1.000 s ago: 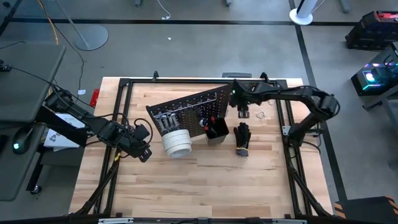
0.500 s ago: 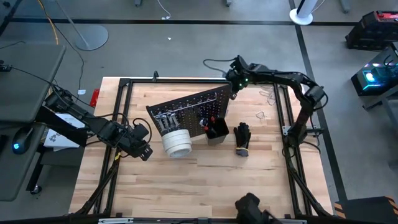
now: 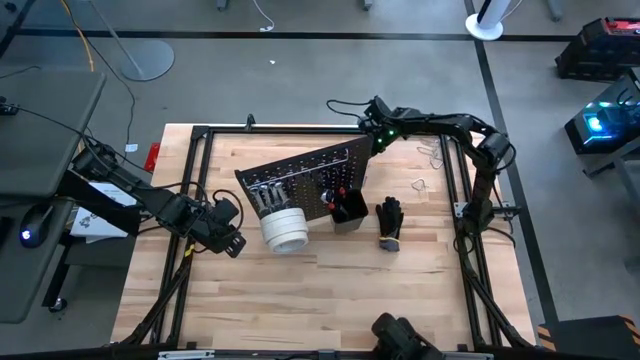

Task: Hang tools onto peg board
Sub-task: Hang the light purple pen onto the pegboard

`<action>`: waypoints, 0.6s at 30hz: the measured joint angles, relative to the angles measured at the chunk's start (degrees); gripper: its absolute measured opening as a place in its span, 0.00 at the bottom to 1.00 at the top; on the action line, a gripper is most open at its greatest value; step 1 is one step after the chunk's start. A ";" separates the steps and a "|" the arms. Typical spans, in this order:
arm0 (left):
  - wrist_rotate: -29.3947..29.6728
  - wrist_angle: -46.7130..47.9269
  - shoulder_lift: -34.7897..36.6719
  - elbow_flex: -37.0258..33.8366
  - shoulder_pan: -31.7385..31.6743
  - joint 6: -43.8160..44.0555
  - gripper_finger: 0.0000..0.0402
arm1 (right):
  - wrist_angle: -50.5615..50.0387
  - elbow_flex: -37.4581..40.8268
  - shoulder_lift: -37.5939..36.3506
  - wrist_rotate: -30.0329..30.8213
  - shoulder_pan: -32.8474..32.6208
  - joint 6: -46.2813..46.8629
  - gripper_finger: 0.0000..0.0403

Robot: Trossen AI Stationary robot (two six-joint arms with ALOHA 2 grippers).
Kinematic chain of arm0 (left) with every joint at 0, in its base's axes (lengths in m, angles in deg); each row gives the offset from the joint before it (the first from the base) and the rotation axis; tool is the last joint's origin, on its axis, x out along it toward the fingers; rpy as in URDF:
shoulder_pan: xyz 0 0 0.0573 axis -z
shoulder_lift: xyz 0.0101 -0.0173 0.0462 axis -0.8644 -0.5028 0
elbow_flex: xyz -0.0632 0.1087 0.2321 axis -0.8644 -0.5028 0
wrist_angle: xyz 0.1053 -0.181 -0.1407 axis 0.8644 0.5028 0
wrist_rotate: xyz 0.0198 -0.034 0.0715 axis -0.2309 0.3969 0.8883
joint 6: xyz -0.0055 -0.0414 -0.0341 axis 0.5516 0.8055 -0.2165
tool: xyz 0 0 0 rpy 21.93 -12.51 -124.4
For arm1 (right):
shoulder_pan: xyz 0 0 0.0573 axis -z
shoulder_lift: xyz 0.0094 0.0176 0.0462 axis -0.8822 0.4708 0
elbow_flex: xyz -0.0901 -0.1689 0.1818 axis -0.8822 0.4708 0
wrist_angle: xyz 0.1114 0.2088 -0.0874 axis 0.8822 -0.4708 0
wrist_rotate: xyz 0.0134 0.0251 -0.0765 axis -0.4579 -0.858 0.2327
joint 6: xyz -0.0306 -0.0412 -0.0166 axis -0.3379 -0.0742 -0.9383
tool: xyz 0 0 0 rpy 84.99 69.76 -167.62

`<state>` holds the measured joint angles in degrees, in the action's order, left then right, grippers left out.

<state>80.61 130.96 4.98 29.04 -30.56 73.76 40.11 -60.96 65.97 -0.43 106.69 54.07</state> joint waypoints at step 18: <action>2.82 0.02 -0.01 0.00 -0.02 0.04 0.00 | -3.57 -0.18 3.64 1.97 -1.43 5.74 0.00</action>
<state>83.43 130.97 4.97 29.04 -30.58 73.80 36.55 -61.15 69.61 1.54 105.26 59.81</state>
